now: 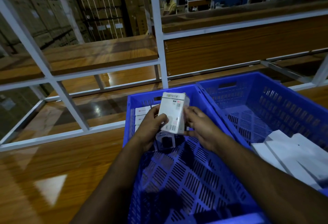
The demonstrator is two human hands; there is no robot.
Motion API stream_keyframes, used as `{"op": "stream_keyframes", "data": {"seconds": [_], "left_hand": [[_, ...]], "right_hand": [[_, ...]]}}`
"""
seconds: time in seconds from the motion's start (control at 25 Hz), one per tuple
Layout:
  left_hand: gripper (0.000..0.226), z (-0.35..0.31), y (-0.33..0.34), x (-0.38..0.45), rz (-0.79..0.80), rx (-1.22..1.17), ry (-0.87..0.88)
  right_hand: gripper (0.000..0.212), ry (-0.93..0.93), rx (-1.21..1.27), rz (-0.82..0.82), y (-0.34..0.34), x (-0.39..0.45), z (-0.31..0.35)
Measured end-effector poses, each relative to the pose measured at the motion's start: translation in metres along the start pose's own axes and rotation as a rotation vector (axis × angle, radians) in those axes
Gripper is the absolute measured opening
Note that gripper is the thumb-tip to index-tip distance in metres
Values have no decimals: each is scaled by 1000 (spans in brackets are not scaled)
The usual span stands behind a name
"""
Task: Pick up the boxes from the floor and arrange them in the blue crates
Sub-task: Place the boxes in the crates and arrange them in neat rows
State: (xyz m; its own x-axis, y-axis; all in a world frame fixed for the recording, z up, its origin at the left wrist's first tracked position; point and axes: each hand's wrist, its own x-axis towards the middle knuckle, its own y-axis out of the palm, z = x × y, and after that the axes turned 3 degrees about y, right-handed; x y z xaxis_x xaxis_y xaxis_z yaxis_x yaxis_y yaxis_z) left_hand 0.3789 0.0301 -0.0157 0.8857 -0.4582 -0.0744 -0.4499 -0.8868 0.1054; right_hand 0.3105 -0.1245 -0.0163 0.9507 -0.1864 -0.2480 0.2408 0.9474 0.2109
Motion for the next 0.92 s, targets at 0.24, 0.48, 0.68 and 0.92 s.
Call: {"op": "stream_keyframes", "data": {"seconds": [0.24, 0.48, 0.68, 0.92], "left_hand": [[40, 3, 1, 2, 7, -84, -28], [72, -1, -3, 1, 124, -348, -107], [69, -2, -3, 2, 114, -365, -134], [63, -1, 2, 0, 69, -323, -162]], "right_hand": [[40, -354, -378, -80, 3, -6, -3], [23, -496, -251, -111, 5, -3, 1], [32, -421, -214, -194, 5, -4, 4], [51, -219, -189, -13, 7, -5, -1]]}}
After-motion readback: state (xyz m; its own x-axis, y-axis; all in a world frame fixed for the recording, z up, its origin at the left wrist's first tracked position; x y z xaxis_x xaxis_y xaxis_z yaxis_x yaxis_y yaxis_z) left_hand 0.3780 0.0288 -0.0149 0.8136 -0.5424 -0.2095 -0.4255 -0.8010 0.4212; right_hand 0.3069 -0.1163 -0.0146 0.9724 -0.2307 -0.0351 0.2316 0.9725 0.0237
